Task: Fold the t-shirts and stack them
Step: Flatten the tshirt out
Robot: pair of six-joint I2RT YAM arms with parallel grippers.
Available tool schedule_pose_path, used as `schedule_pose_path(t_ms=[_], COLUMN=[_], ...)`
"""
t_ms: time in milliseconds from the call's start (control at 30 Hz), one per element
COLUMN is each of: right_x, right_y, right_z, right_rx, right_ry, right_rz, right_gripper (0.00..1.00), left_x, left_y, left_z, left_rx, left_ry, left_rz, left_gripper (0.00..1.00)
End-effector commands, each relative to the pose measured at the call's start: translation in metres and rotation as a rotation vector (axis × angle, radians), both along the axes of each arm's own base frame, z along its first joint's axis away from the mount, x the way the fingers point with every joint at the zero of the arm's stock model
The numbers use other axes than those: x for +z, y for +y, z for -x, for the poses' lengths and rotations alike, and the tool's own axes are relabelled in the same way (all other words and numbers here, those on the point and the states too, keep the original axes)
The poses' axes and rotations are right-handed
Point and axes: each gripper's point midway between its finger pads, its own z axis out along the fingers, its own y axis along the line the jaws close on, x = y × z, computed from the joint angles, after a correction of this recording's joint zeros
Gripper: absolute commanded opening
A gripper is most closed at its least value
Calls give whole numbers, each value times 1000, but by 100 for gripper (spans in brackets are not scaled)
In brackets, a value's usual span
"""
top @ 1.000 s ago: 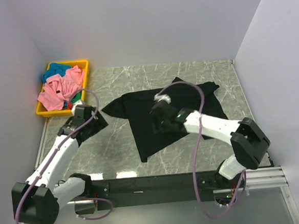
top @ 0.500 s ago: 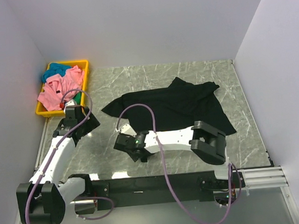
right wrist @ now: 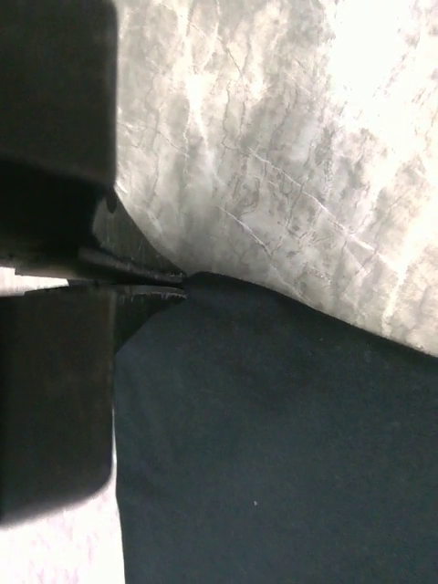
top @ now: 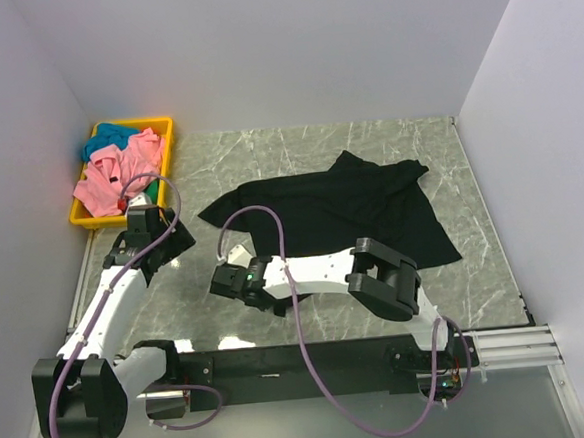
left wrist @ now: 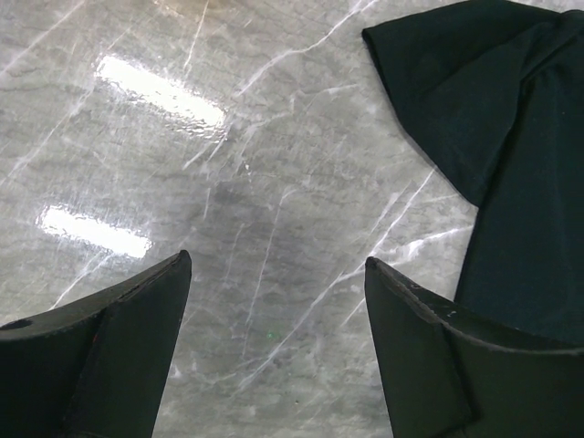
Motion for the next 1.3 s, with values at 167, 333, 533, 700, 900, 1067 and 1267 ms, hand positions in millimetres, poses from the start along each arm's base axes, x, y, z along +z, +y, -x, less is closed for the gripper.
schedule_pose_path(t_ms=[167, 333, 533, 700, 900, 1067, 1267], right_x=[76, 86, 35, 26, 53, 82, 74], right_y=[19, -68, -139, -180, -217, -211, -190], right_z=[-68, -116, -129, -135, -140, -131, -118], right_rx=[-121, -408, -589, -645, -594, -445, -260], right_ry=[26, 239, 265, 155, -78, -234, -230], right_rz=[-357, -845, -830, -690, -464, -284, -160], right_gripper=[0, 6, 14, 36, 48, 48, 48], left_x=[12, 12, 12, 9, 5, 5, 4], left_y=[-6, -14, -27, -32, -32, -32, -33], left_z=[-9, -10, -13, -12, -13, -14, -13], left_rx=[-52, -97, -164, -185, -187, -188, -190], left_ry=[-65, -74, -77, -72, -54, -51, -51], left_rz=[8, 30, 75, 89, 93, 92, 94], left_gripper=[81, 82, 82, 83, 84, 85, 85])
